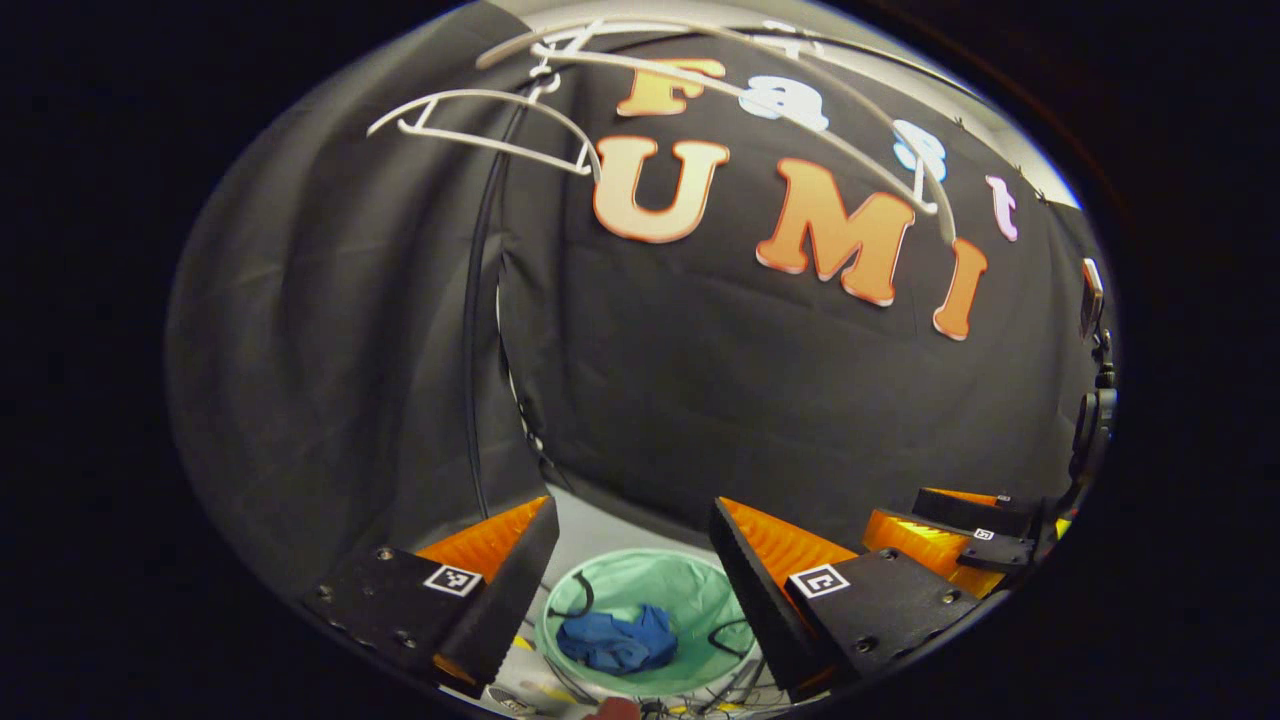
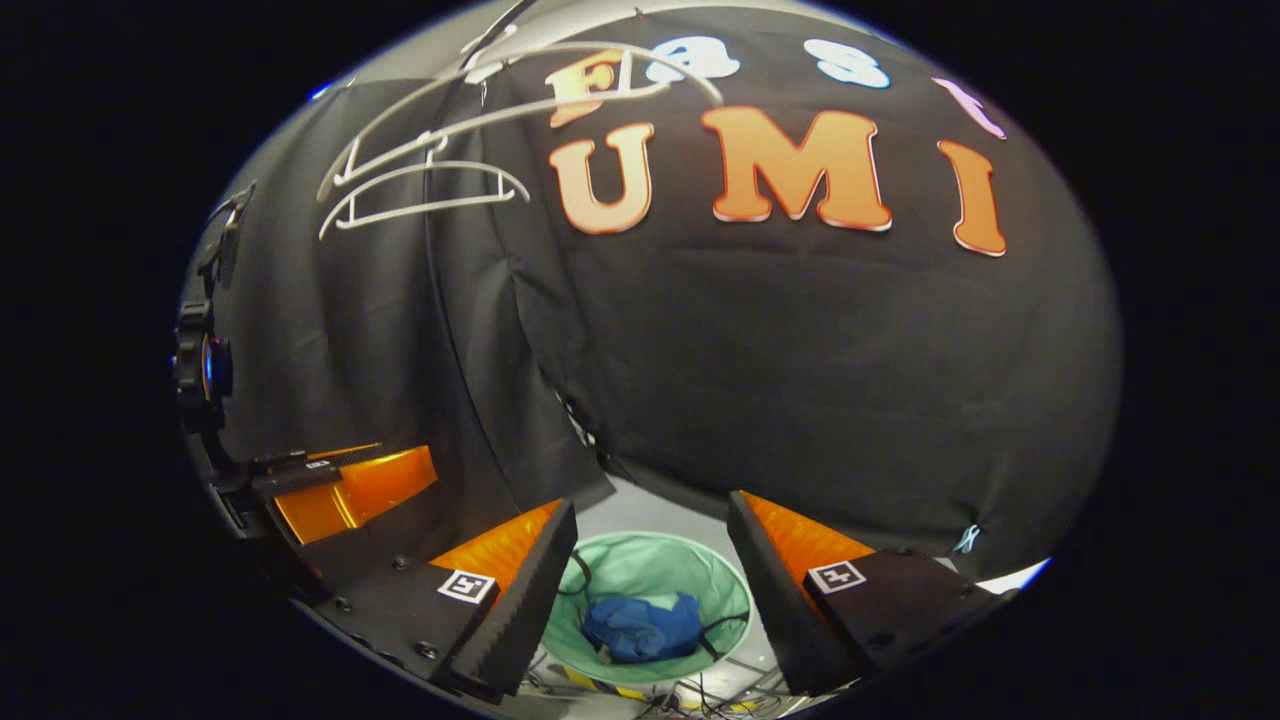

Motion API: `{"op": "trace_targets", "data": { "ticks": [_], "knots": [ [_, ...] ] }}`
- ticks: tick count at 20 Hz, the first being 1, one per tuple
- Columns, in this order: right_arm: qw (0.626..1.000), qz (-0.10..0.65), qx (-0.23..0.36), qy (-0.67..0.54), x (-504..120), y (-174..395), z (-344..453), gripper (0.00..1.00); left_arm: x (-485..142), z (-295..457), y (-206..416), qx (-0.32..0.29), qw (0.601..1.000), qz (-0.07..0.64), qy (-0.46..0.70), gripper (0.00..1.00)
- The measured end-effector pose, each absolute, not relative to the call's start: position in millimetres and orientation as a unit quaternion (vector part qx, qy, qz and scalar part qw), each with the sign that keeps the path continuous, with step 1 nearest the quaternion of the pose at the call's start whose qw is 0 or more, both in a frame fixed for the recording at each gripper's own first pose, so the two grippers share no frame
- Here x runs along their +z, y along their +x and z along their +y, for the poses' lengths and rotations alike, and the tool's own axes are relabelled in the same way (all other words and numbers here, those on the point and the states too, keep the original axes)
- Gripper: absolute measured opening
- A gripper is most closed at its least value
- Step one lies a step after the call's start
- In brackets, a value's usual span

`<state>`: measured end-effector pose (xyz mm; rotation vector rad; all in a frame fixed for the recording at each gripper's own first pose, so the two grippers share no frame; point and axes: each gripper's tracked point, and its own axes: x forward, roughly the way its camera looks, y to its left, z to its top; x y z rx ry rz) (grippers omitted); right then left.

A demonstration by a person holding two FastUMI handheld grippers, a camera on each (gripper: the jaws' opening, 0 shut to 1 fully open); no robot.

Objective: Grasp the clothes on the hanger with both hands and then place them into the laundry hamper below.

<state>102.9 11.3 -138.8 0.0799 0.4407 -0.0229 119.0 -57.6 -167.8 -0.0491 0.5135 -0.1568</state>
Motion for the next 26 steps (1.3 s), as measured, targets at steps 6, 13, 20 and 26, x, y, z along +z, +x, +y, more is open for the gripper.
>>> {"op": "trace_targets", "data": {
  "ticks": [6, 13, 20, 26],
  "knots": [
    [0.992, 0.115, -0.028, 0.040, -43, 104, -5, 0.98, -72, -53, 137, -0.065, 0.988, 0.138, -0.018, 0.96],
    [0.999, 0.030, -0.041, 0.016, 43, 82, -11, 0.98, 6, -47, 129, -0.059, 0.996, 0.055, -0.043, 0.95],
    [0.999, -0.021, -0.024, 0.020, 69, 56, -2, 0.98, 36, -35, 120, -0.038, 0.999, 0.007, -0.026, 0.92],
    [0.999, -0.011, -0.030, 0.021, 58, 36, -12, 0.98, 30, -28, 112, -0.033, 0.999, 0.002, -0.032, 0.92]
  ]
}}
